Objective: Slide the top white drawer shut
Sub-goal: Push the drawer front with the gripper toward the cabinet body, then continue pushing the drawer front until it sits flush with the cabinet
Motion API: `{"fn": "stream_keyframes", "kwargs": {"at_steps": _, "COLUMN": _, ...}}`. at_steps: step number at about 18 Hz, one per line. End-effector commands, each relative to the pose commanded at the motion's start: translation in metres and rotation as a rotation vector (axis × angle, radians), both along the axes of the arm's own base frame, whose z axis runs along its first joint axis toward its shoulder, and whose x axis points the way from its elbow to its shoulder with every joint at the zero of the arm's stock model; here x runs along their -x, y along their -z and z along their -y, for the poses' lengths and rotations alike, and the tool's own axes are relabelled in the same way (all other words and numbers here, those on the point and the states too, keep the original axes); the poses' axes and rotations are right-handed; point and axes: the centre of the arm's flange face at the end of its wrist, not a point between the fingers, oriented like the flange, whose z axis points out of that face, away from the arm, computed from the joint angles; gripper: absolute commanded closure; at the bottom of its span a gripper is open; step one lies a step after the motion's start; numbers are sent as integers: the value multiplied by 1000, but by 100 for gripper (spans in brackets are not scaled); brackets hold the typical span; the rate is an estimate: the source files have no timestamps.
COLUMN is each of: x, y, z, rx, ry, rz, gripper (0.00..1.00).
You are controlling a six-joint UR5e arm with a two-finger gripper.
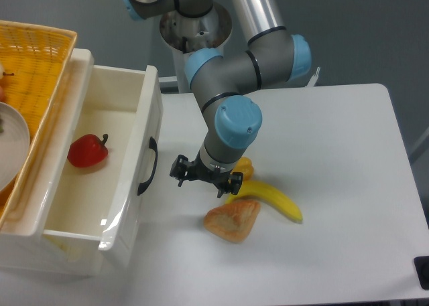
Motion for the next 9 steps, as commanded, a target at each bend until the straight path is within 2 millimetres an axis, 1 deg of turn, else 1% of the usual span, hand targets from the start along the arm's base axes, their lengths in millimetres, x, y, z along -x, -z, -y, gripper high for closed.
{"fn": "stream_keyframes", "kwargs": {"at_steps": 2, "x": -1, "y": 1, "z": 0, "rx": 2, "ry": 2, "rz": 2, "gripper": 0}}
{"fn": "stream_keyframes", "kwargs": {"at_steps": 6, "x": -6, "y": 9, "z": -4, "rx": 12, "ry": 11, "rz": 12, "gripper": 0}}
{"fn": "stream_keyframes", "kwargs": {"at_steps": 9, "x": -11, "y": 7, "z": -7, "rx": 7, "ry": 21, "rz": 10, "gripper": 0}}
